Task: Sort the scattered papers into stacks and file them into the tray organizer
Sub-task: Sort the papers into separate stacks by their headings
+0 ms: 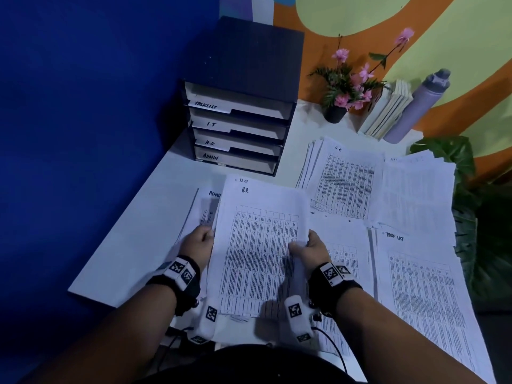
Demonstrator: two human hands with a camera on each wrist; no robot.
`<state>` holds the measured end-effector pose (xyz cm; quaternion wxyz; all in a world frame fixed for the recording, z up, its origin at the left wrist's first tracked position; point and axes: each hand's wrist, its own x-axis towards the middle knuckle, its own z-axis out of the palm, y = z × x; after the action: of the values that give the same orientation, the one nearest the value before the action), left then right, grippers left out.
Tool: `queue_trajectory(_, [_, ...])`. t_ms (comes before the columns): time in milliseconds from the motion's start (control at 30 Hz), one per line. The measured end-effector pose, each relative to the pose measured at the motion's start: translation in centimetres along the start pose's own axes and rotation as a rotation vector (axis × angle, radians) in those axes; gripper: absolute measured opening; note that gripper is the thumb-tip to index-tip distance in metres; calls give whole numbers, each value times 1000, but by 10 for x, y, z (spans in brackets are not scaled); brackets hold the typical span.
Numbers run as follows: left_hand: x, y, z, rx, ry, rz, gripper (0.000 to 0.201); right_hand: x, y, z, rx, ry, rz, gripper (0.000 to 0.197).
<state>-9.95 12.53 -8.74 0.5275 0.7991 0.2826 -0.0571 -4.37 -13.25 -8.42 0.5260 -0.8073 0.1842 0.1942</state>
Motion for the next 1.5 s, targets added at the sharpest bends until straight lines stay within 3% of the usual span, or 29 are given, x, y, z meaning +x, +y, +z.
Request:
queue_trajectory(67, [7, -5, -3, 287, 116, 60, 22, 1, 1, -4, -22, 49, 42, 7])
queue_trajectory(133, [11, -13, -13, 601, 142, -47, 62, 2, 5, -8, -41, 80, 79, 9])
queue_trajectory(167, [12, -18, -18, 679, 122, -120, 78, 3, 9, -10, -43, 86, 86, 8])
queue_trajectory(233, [13, -25, -24, 702, 96, -179, 90, 4, 15, -12, -38, 99, 99, 8])
queue_trajectory(367, [15, -31, -25, 699, 154, -125, 85, 1, 19, -10, 16, 76, 111, 5])
queue_trajectory(500, [12, -34, -29, 574, 173, -75, 65, -2, 15, -5, 100, 64, 113, 11])
queue_trajectory(600, [4, -23, -28, 613, 226, -70, 70, -7, 7, -4, 166, 47, 30, 11])
queue_trajectory(667, [-6, -4, -22, 559, 261, -11, 62, -8, 0, -4, 147, 6, -52, 13])
queue_trajectory(767, [-12, 23, -10, 170, 62, 125, 45, -8, -13, -2, 165, -67, -180, 12])
queue_trajectory(833, [-15, 36, -6, -41, -74, 134, 38, -10, -25, -4, 132, -114, -269, 18])
queue_trajectory(933, [-10, 52, -4, -92, 44, 86, 30, -9, -33, -8, 27, -133, -302, 24])
queue_trajectory(1033, [0, 59, 0, -144, 134, 70, 22, -5, -19, -8, -90, -111, -234, 8])
queue_trajectory(1100, [7, 56, 7, -103, 114, 96, 22, -3, -8, -11, -20, 3, -155, 23])
queue_trajectory(1167, [14, 47, 12, -23, 84, 98, 34, 2, 1, -21, 112, 134, -67, 20])
queue_trajectory(1233, [19, 34, 13, 271, 82, 70, 53, 10, 9, -38, 270, 230, 40, 14])
queue_trajectory(1300, [22, 17, 9, 566, 98, -7, 65, 21, 13, -58, 394, 323, 133, 31])
queue_trajectory(1367, [24, -1, 5, 695, 84, -85, 75, 27, 9, -79, 378, 352, 148, 35])
queue_trajectory(1500, [26, -20, 1, 722, 36, -198, 89, 44, -11, -116, 352, 416, 104, 35])
